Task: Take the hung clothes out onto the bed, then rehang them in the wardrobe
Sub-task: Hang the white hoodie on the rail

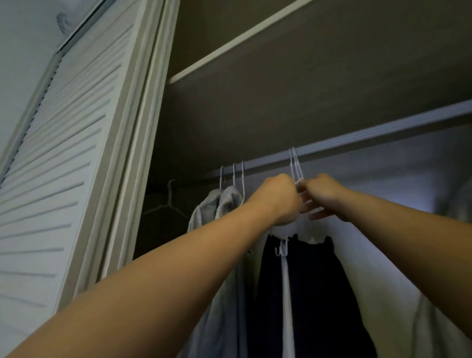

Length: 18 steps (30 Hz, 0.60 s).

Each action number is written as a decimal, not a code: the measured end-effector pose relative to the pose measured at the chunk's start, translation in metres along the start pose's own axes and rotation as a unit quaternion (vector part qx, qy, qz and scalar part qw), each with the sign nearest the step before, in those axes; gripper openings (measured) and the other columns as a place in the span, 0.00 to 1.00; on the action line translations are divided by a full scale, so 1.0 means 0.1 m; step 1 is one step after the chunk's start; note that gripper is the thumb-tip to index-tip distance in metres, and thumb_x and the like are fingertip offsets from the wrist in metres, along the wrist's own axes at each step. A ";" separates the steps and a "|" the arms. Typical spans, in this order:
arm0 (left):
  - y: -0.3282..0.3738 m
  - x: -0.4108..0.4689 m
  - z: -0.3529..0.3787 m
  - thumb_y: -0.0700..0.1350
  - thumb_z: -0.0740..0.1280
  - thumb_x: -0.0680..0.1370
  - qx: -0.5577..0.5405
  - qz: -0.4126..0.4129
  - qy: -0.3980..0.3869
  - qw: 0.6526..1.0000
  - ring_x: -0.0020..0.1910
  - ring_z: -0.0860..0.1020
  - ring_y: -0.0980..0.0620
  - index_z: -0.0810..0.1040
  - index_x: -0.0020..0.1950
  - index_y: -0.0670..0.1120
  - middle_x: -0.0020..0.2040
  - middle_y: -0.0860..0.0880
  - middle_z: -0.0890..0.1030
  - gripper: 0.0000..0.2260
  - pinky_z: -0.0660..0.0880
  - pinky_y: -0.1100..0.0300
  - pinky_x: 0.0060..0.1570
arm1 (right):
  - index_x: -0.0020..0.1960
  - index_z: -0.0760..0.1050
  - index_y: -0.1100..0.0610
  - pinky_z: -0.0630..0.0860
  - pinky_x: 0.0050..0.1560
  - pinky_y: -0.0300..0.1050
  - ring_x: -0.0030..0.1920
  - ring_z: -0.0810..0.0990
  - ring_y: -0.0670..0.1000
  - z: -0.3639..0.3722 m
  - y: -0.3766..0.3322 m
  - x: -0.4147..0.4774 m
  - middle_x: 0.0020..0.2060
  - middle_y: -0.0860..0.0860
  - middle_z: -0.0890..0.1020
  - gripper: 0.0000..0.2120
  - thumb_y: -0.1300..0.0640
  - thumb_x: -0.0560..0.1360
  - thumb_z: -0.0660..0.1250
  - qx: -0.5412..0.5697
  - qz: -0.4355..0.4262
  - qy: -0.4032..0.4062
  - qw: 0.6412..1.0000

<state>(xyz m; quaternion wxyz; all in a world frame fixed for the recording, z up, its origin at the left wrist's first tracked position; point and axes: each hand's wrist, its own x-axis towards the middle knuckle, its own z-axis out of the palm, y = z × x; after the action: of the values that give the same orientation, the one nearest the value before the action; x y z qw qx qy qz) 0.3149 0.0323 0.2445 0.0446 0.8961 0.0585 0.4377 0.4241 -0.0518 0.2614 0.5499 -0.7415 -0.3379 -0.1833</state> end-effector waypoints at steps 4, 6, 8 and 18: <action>0.08 0.03 -0.10 0.45 0.58 0.83 -0.032 0.027 -0.030 0.999 0.47 0.77 0.45 0.78 0.53 0.39 0.48 0.43 0.79 0.12 0.70 0.57 0.43 | 0.56 0.73 0.57 0.80 0.42 0.50 0.41 0.82 0.55 -0.11 0.01 -0.05 0.41 0.56 0.82 0.17 0.46 0.83 0.54 0.096 0.032 0.009 0.995; 0.02 0.07 -0.23 0.48 0.55 0.85 -0.048 0.022 -0.056 0.997 0.54 0.79 0.43 0.79 0.60 0.40 0.55 0.41 0.81 0.17 0.73 0.56 0.50 | 0.53 0.72 0.54 0.80 0.43 0.50 0.44 0.82 0.57 -0.15 -0.03 -0.07 0.46 0.58 0.83 0.17 0.41 0.81 0.55 0.122 0.040 0.004 0.992; -0.13 0.17 -0.30 0.53 0.55 0.84 -0.039 0.003 -0.033 0.999 0.59 0.77 0.41 0.78 0.64 0.42 0.61 0.40 0.80 0.20 0.71 0.56 0.54 | 0.55 0.71 0.53 0.81 0.42 0.50 0.44 0.83 0.57 -0.14 -0.10 -0.11 0.49 0.58 0.83 0.17 0.39 0.79 0.61 0.116 0.048 -0.025 0.992; -0.72 0.33 -0.20 0.45 0.57 0.84 0.108 -0.165 -0.095 0.976 0.71 0.70 0.42 0.67 0.74 0.40 0.73 0.40 0.69 0.19 0.68 0.54 0.64 | 0.52 0.71 0.67 0.79 0.22 0.47 0.25 0.82 0.53 0.08 -0.44 -0.13 0.28 0.59 0.81 0.06 0.68 0.81 0.55 0.201 0.097 -0.110 0.969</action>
<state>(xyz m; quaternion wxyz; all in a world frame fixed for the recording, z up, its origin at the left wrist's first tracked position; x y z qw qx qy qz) 0.3146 0.1084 0.2724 0.0247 0.9110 0.2482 0.3284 0.3834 -0.0414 0.2804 0.6618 -0.6610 -0.3527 0.0256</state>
